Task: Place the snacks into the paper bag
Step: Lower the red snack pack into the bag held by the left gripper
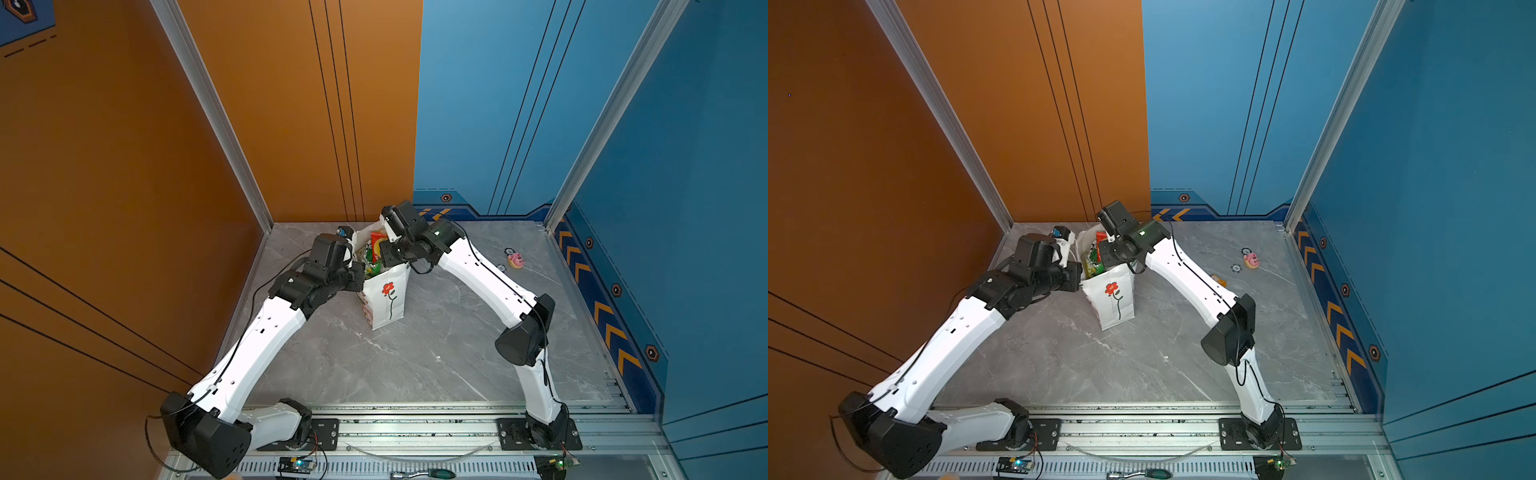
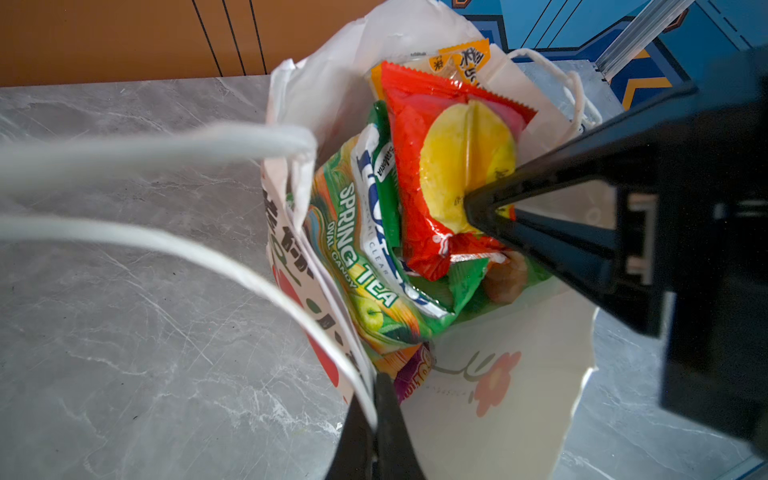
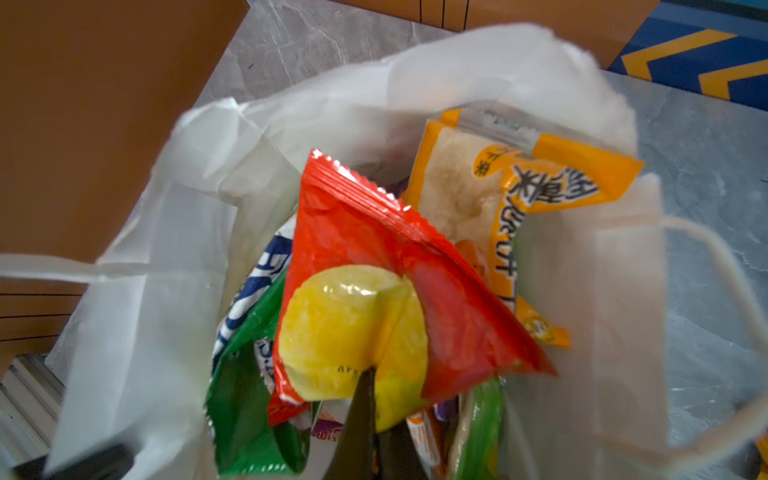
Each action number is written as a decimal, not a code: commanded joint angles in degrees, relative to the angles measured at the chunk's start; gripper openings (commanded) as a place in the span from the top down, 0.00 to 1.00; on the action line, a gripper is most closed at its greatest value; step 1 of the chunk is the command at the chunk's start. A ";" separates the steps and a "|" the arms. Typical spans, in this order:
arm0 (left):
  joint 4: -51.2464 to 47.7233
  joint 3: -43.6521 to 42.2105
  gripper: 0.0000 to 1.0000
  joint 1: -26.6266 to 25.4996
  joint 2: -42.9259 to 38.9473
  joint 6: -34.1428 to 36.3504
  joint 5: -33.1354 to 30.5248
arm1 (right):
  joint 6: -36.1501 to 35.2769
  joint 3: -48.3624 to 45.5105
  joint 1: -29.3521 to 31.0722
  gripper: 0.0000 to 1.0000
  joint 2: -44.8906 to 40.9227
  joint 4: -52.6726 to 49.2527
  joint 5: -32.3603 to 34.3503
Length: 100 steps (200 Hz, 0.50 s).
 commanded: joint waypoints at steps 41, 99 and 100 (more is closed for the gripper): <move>2.12 1.48 1.00 -0.51 -1.07 1.00 -0.15 | -1.23 2.36 0.61 0.87 -0.38 -3.98 1.83; 2.12 1.51 1.00 -0.51 -0.99 1.01 -0.17 | -0.99 2.43 0.68 0.73 -3.15 -3.97 2.91; 2.12 1.53 1.00 -0.51 -0.95 1.01 -0.21 | -1.03 2.41 0.68 0.73 -3.24 -3.97 2.97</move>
